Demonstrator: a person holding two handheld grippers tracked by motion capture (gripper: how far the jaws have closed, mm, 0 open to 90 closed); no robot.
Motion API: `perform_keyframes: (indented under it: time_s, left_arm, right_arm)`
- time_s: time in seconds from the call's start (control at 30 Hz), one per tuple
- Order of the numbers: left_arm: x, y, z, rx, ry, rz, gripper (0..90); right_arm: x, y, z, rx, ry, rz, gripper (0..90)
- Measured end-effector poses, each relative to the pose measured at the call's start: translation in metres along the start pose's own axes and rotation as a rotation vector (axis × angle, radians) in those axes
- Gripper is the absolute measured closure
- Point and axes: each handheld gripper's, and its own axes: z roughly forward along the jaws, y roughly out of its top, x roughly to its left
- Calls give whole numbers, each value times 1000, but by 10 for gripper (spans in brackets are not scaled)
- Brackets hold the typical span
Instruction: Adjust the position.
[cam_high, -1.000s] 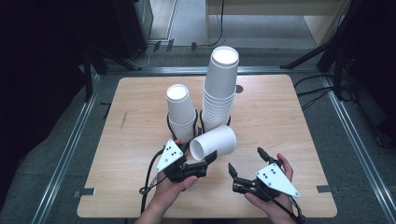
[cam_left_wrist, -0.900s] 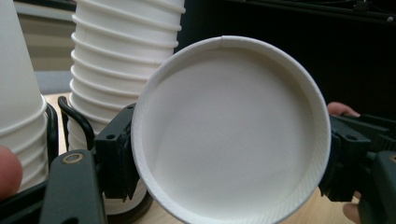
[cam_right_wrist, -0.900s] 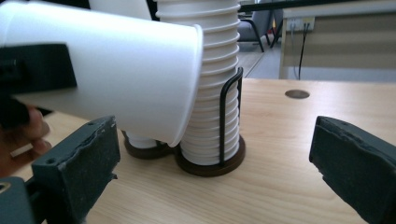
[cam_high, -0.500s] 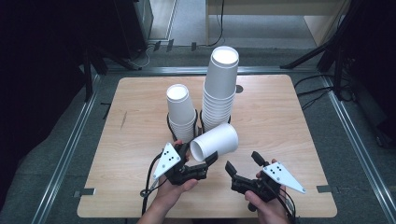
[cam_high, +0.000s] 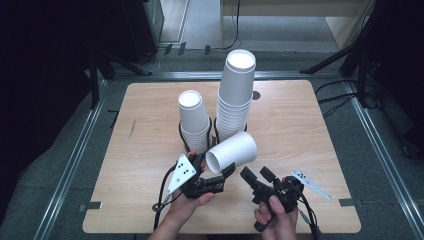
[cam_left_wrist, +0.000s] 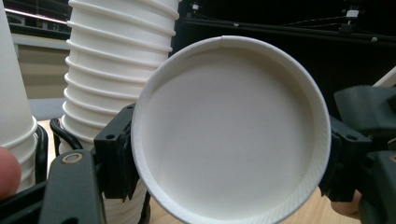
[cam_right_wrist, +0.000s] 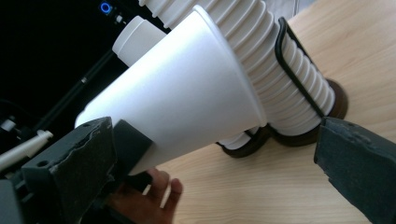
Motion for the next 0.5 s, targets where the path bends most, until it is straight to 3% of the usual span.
perform_keyframes:
  time_s: [0.27,0.43,0.5]
  left_arm:
    - [-2,-3,3,-1,-6,10,233]
    - [-4,-5,5,-4,-8,16,233]
    - [-4,-5,5,-4,-8,16,233]
  right_arm:
    - [1,-1,7,-26,43,220,0]
    - [1,0,11,-40,39,389,0]
    - [1,0,12,-40,35,431,0]
